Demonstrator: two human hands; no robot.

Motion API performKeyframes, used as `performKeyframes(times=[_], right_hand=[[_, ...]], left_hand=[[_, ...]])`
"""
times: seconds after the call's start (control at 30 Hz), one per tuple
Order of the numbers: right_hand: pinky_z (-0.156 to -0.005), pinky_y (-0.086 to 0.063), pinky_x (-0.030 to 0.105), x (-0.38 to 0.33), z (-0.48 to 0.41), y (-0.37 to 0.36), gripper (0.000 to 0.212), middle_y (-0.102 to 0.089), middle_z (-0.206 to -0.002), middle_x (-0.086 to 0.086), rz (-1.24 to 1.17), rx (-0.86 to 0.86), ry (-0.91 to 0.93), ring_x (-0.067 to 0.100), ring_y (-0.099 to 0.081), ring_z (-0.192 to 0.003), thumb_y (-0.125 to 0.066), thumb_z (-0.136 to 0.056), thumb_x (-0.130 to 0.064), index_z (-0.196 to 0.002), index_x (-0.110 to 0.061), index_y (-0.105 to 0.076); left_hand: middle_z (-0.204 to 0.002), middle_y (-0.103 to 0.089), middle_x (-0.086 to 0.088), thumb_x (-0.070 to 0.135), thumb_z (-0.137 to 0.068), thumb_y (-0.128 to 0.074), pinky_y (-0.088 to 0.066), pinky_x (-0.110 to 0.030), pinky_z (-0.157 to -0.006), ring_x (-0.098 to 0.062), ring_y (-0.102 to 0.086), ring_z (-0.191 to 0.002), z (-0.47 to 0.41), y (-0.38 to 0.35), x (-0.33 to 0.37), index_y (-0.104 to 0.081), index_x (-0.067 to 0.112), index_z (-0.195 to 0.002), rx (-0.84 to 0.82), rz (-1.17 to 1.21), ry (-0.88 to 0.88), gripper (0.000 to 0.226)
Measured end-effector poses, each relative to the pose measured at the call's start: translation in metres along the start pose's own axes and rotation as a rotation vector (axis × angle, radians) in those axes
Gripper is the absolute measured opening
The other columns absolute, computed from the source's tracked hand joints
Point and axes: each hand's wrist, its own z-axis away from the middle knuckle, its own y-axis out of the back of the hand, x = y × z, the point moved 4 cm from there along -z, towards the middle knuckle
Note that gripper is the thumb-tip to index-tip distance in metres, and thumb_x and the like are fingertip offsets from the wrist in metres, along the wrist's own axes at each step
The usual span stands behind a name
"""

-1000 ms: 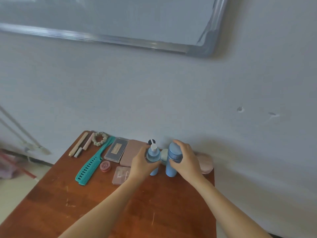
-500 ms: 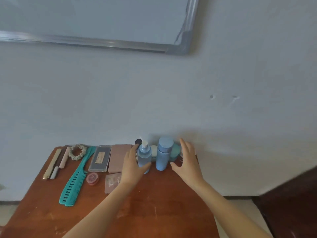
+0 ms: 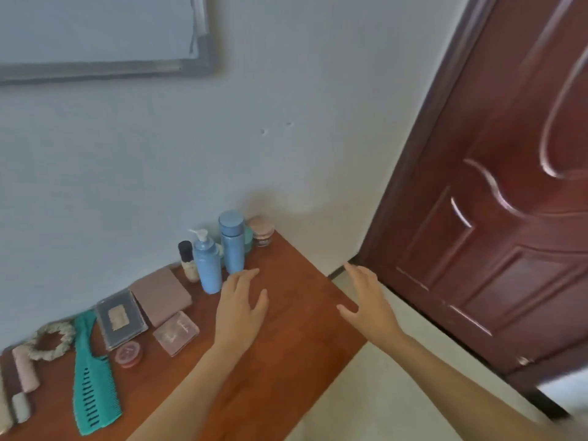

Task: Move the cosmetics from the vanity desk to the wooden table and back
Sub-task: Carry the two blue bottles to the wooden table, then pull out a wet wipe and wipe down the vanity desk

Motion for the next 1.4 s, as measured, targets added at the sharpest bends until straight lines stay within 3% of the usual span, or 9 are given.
performKeyframes(times=[0.23, 0.37, 0.5, 0.63, 0.77, 0.87, 1.03, 1.27, 1.4], right_hand=[[-0.100, -0.032, 0.024, 0.075, 0.093, 0.080, 0.071, -0.015, -0.150, 0.003, 0.141, 0.202, -0.289, 0.016, -0.024, -0.135, -0.059, -0.086, -0.027, -0.144, -0.025, -0.019], [-0.103, -0.032, 0.026, 0.116, 0.164, 0.114, 0.069, -0.016, -0.150, 0.003, 0.184, 0.298, -0.418, 0.017, -0.025, -0.135, -0.059, -0.087, -0.028, -0.144, -0.025, -0.021], [-0.102, -0.032, 0.026, 0.160, 0.248, 0.157, 0.067, -0.017, -0.149, 0.004, 0.173, 0.416, -0.571, 0.018, -0.032, -0.131, -0.060, -0.086, -0.026, -0.143, -0.025, -0.025], [-0.094, -0.038, 0.026, 0.207, 0.338, 0.205, 0.067, -0.019, -0.147, 0.006, 0.177, 0.541, -0.703, 0.020, -0.030, -0.132, -0.062, -0.084, -0.021, -0.141, -0.026, -0.028], [-0.085, -0.042, 0.026, 0.254, 0.438, 0.244, 0.060, -0.027, -0.144, 0.010, 0.225, 0.647, -0.769, 0.024, -0.038, -0.125, -0.065, -0.083, -0.021, -0.137, -0.020, -0.039], [-0.090, -0.042, 0.034, 0.285, 0.509, 0.266, 0.060, -0.033, -0.142, 0.013, 0.241, 0.707, -0.826, 0.030, -0.039, -0.125, -0.066, -0.082, -0.019, -0.136, -0.016, -0.040], [-0.099, -0.036, 0.033, 0.309, 0.619, 0.306, 0.064, -0.039, -0.138, 0.012, 0.290, 0.832, -0.938, 0.028, -0.036, -0.128, -0.066, -0.083, -0.019, -0.139, -0.015, -0.035], [-0.097, -0.030, 0.024, 0.323, 0.724, 0.370, 0.061, -0.042, -0.136, 0.005, 0.445, 0.958, -1.066, 0.022, -0.034, -0.126, -0.061, -0.086, -0.022, -0.140, -0.018, -0.033], [-0.098, -0.033, 0.033, 0.335, 0.752, 0.405, 0.057, -0.045, -0.135, 0.009, 0.523, 1.006, -1.082, 0.028, -0.036, -0.125, -0.062, -0.085, -0.021, -0.137, -0.015, -0.039]], left_hand=[[-0.125, -0.053, -0.009, 0.017, -0.088, -0.055, -0.030, -0.028, -0.097, -0.025, -0.042, -0.118, 0.017, -0.078, 0.089, -0.057, 0.007, -0.117, -0.292, 0.082, -0.291, 0.031], [-0.128, -0.052, -0.012, 0.049, -0.076, -0.028, -0.032, -0.035, -0.100, -0.030, -0.041, -0.120, 0.048, -0.130, 0.148, -0.053, 0.006, -0.123, -0.486, 0.074, -0.483, 0.069], [-0.136, -0.045, -0.007, 0.055, -0.069, -0.020, -0.024, -0.029, -0.105, -0.025, -0.034, -0.126, 0.098, -0.177, 0.221, -0.044, 0.009, -0.133, -0.623, 0.100, -0.636, 0.082], [-0.131, -0.052, -0.010, 0.053, -0.072, -0.024, -0.029, -0.033, -0.102, -0.031, -0.041, -0.122, 0.159, -0.220, 0.300, -0.049, 0.007, -0.129, -0.650, 0.158, -0.775, 0.077], [-0.135, -0.048, -0.002, 0.056, -0.069, -0.022, -0.028, -0.028, -0.104, -0.019, -0.033, -0.127, 0.236, -0.256, 0.376, -0.045, 0.012, -0.133, -0.699, 0.249, -0.851, 0.081], [-0.135, -0.046, 0.000, 0.058, -0.068, -0.022, -0.026, -0.018, -0.099, -0.014, -0.030, -0.127, 0.297, -0.283, 0.423, -0.043, 0.013, -0.134, -0.770, 0.308, -0.917, 0.082], [-0.127, -0.051, -0.006, 0.057, -0.072, -0.028, -0.031, -0.029, -0.097, -0.024, -0.035, -0.121, 0.392, -0.323, 0.507, -0.046, 0.010, -0.129, -0.862, 0.397, -1.059, 0.077], [-0.129, -0.051, -0.004, 0.054, -0.072, -0.027, -0.028, -0.026, -0.096, -0.026, -0.036, -0.121, 0.487, -0.356, 0.615, -0.047, 0.009, -0.129, -0.919, 0.566, -1.191, 0.075], [-0.126, -0.053, -0.008, 0.052, -0.074, -0.030, -0.031, -0.029, -0.093, -0.031, -0.040, -0.118, 0.511, -0.375, 0.668, -0.049, 0.006, -0.126, -0.902, 0.625, -1.263, 0.072]])
